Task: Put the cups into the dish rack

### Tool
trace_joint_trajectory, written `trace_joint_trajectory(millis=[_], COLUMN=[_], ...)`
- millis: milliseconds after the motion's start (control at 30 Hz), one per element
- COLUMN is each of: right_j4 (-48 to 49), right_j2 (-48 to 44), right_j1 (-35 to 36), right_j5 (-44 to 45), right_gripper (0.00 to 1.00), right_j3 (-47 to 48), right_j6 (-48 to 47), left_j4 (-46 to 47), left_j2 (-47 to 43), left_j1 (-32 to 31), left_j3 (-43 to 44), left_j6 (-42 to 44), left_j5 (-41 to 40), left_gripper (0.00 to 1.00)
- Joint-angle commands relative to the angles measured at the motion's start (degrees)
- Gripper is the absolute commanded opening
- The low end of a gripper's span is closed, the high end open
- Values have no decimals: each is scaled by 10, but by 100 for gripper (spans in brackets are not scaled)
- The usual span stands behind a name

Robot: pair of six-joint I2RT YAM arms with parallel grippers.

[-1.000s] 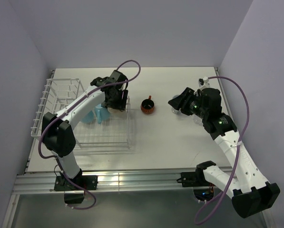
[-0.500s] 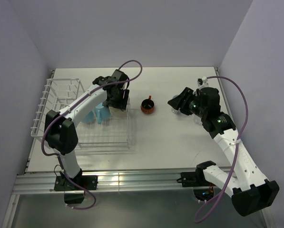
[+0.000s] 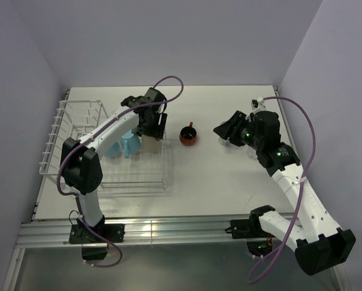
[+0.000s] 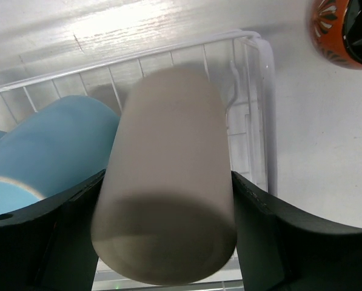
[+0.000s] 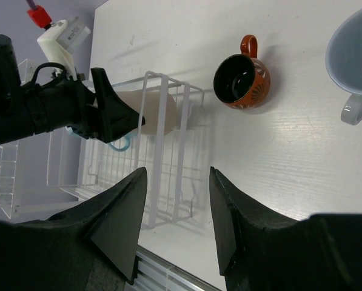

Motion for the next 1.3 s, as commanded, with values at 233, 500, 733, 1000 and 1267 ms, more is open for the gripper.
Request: trace_joint_trajectory(millis=[233,500,733,1000,1267], right_j4=[22,18,18,4,-66], right_j2=[-1,-2,-1,6,74], right_j1=[-2,-2,-2,-2,-2], right_j5=[1,0,2,18,136], right_gripper=[56,56,56,56,56], right_j3=[-7,-4,-4,9,85], right_j6=[-10,-14,-15,-24,-70], left_j4=[4,4,-8,-11,-21], left_j2=[11,-3,-13,-34,-61], left_j1=[-1,0,-1,-1,-1], left_j3=[4,27,65,89,133], left_j6=[0,-5,-4,-6,0], left_j5=[-16,-32,-41,-53,-78], left_gripper=[83,99,99,99,99])
